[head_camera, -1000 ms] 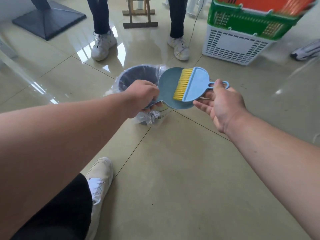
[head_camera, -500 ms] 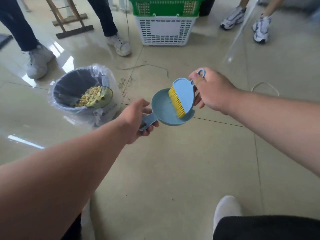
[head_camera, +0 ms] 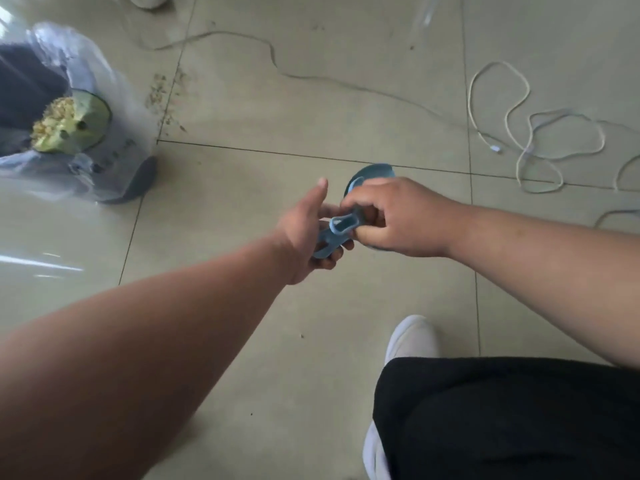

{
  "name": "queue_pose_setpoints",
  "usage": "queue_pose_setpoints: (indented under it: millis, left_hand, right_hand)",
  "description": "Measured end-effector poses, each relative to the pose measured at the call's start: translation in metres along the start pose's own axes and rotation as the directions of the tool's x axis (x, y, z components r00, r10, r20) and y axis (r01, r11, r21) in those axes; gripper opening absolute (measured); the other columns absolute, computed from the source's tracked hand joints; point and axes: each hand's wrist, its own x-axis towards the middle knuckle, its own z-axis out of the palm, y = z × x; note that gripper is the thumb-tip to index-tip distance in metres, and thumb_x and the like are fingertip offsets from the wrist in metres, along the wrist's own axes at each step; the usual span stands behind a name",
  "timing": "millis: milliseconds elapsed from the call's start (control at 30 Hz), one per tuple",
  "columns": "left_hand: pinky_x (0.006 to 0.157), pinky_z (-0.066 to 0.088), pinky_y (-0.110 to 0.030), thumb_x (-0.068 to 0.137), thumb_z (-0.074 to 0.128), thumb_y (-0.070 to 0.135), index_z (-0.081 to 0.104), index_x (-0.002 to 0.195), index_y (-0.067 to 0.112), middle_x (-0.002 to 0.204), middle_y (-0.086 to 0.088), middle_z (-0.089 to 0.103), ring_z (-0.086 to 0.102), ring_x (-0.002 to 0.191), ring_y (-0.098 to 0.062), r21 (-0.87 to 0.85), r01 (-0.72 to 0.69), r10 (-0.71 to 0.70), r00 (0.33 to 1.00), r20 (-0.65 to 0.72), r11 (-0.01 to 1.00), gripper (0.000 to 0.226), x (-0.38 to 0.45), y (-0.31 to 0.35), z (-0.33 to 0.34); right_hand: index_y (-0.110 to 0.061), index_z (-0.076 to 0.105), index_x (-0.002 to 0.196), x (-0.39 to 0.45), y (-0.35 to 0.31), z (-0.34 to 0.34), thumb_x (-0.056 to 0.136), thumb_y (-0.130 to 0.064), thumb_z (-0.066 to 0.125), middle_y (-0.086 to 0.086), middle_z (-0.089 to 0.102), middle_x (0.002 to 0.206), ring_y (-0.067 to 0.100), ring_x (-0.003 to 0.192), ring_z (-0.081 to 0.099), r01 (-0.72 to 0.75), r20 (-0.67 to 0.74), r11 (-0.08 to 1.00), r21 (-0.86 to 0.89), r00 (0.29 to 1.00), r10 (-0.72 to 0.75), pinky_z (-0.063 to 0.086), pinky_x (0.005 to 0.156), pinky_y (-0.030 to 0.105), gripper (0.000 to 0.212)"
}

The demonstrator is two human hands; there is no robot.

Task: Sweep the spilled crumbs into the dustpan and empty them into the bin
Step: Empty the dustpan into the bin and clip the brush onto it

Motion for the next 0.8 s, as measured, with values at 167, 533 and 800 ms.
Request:
queue_pose_setpoints:
  millis: [167,533,800]
  left_hand:
    - [0.053,0.035,-0.029,0.108,0.033,0.067,0.068,0.093,0.013,0.074,-0.017,0.066,0.047,0.051,-0.022,0.054,0.039,-0.04,0.999,0.02,0.998,0.066,0.01,-0.003,0.008]
    - [0.055,0.04,-0.031,0.109,0.05,0.042,0.069,0.09,0.01,0.076,-0.013,0.067,0.049,0.055,-0.024,0.105,0.068,-0.069,0.998,0.01,0.992,0.041,0.034,-0.01,0.009]
    - [0.064,0.055,-0.029,0.115,0.048,0.029,0.068,0.123,0.007,0.092,-0.007,0.08,0.063,0.075,-0.021,0.285,-0.017,0.013,1.0,0.016,0.959,0.031,0.049,-0.022,0.012]
  right_hand:
    - [-0.032,0.068,0.106,-0.002,0.02,0.012,0.087,-0.026,0.069,-0.016,0.056,0.081,-0.007,0.085,0.052,-0.032,0.052,0.999,0.029,0.998,0.03,0.039,0.068,0.02,0.02]
    - [-0.032,0.075,0.098,-0.007,0.036,0.034,0.088,-0.026,0.066,-0.007,0.058,0.079,0.008,0.077,0.055,-0.034,-0.064,0.999,0.013,0.997,0.035,0.052,0.069,0.035,0.015]
    - [-0.025,0.071,0.111,-0.022,0.055,0.041,0.086,-0.019,0.074,-0.009,0.063,0.091,0.013,0.071,0.061,-0.263,-0.19,0.945,0.195,0.935,0.299,0.054,0.076,0.033,0.026]
